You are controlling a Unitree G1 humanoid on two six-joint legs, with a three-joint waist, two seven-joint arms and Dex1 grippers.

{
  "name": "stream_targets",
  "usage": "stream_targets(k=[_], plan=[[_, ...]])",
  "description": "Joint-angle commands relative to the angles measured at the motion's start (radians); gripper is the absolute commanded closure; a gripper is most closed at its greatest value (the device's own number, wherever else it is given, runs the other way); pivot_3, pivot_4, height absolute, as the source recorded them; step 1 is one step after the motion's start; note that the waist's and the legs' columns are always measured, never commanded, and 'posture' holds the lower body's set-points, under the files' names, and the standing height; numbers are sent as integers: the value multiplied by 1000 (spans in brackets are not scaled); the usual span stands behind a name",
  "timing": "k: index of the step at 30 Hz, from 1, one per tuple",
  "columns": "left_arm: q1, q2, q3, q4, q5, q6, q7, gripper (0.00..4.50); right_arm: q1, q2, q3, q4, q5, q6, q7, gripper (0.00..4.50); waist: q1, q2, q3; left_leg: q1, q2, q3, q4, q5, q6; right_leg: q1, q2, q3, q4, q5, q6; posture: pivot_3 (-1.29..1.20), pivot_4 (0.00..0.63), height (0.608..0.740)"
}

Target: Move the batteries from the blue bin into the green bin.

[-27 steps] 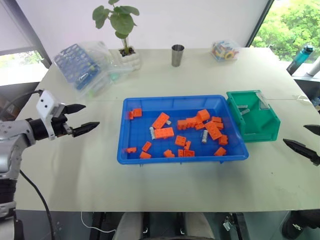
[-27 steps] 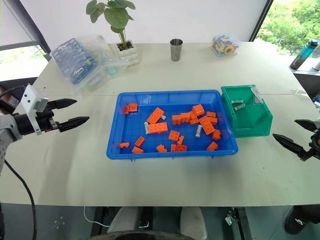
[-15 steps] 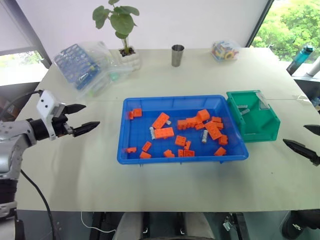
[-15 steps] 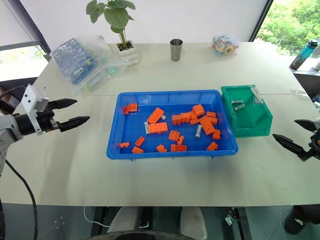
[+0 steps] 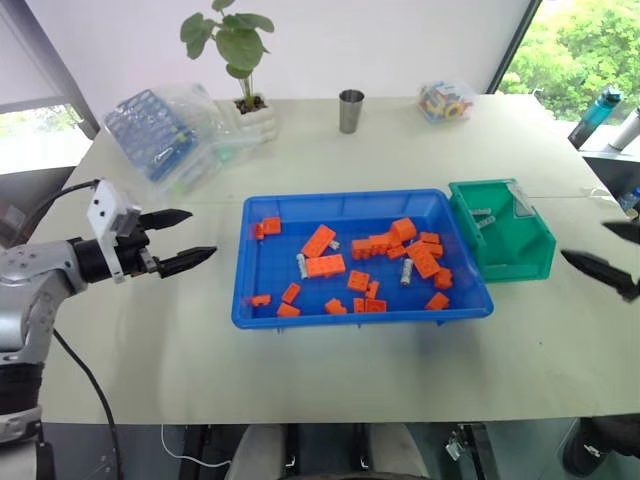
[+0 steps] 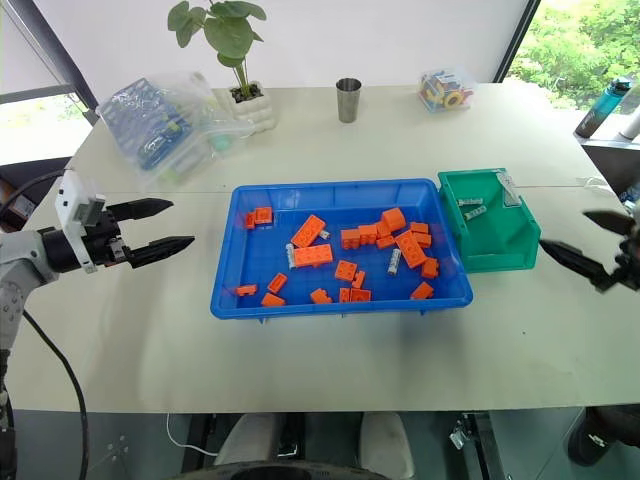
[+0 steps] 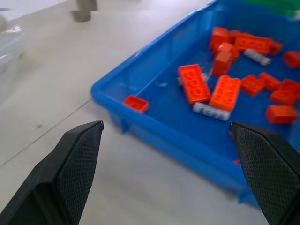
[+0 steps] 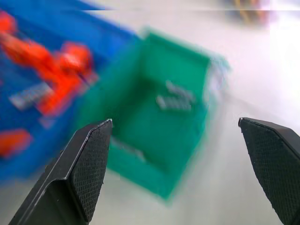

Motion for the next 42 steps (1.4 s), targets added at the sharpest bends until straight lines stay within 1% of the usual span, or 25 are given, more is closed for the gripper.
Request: stream_targets(k=[1,5,8,10,11,13,14,16,18,22,26,31,38,42], plan=[[-11,28,5,-63,-36,23,-40,0,-167,5,170,-117,51,41,4,61,-1,0,0,0,0,0,0,0,0,0,0,0,0,0,0,0,150,716],[-38,35,-23,-76,-39,32,-70,0,-396,121,433,-158,27,58,24,61,1,0,0,0,0,-1,0,1,-1,-1,0,0,2,0,0,0,150,716],[-58,39,-47,-85,-37,38,-93,0,-536,232,625,-117,-55,37,44,61,8,-1,1,-2,-1,-1,1,0,-1,-4,0,0,4,0,0,0,150,716],[-62,43,-56,-97,-38,38,-104,0,-600,296,737,-74,-114,9,71,61,6,-2,1,-4,-2,0,4,0,0,-8,-2,0,12,0,-1,0,150,716],[-62,44,-57,-104,-39,39,-106,0,-626,327,779,-44,-140,-5,81,61,5,-2,1,-7,-2,0,5,0,0,-10,-1,0,12,0,-1,0,150,716],[-59,41,-57,-117,-39,42,-103,0,-677,397,844,39,-198,-30,70,61,4,-2,1,-19,-1,-2,14,0,1,-20,0,-1,16,0,0,0,150,716],[-54,40,-57,-124,-38,43,-100,0,-702,433,870,84,-224,-38,58,61,2,-2,1,-21,-1,-2,17,-1,1,-22,0,-1,18,0,0,0,150,716],[-36,39,-54,-146,-39,45,-93,0,-736,488,910,135,-247,-48,78,61,3,-2,1,-21,-2,-1,18,-1,2,-21,-1,-1,19,0,0,0,150,716],[-25,38,-49,-163,-43,50,-83,0,-749,518,941,148,-262,-76,119,61,5,-2,1,-21,-2,-1,19,-1,2,-21,-1,-1,20,0,0,0,150,716],[-10,35,-40,-191,-55,66,-63,0,-783,564,997,203,-328,-147,155,61,4,-3,1,-21,-2,-2,19,-1,2,-22,-1,-1,25,0,0,0,150,716],[2,35,-37,-211,-65,76,-51,0,-829,618,1035,305,-389,-218,170,61,-1,-3,1,-20,-2,-2,19,-1,2,-23,0,-1,27,0,0,0,150,716],[5,32,-38,-217,-65,82,-47,0,-905,667,1124,443,-515,-325,212,61,-3,-3,1,-20,-2,-1,19,-1,2,-24,0,-1,28,0,0,0,150,716],[-6,23,-45,-220,-64,82,-36,0,-979,738,1165,585,-610,-365,232,61,-1,-3,1,-20,-2,-1,19,-1,2,-23,0,-1,28,0,0,0,150,716],[-13,16,-50,-222,-64,83,-28,0,-1005,756,1167,651,-644,-362,253,61,-1,-3,1,-20,-2,-2,19,-1,2,-23,0,-1,29,0,0,0,150,716]])
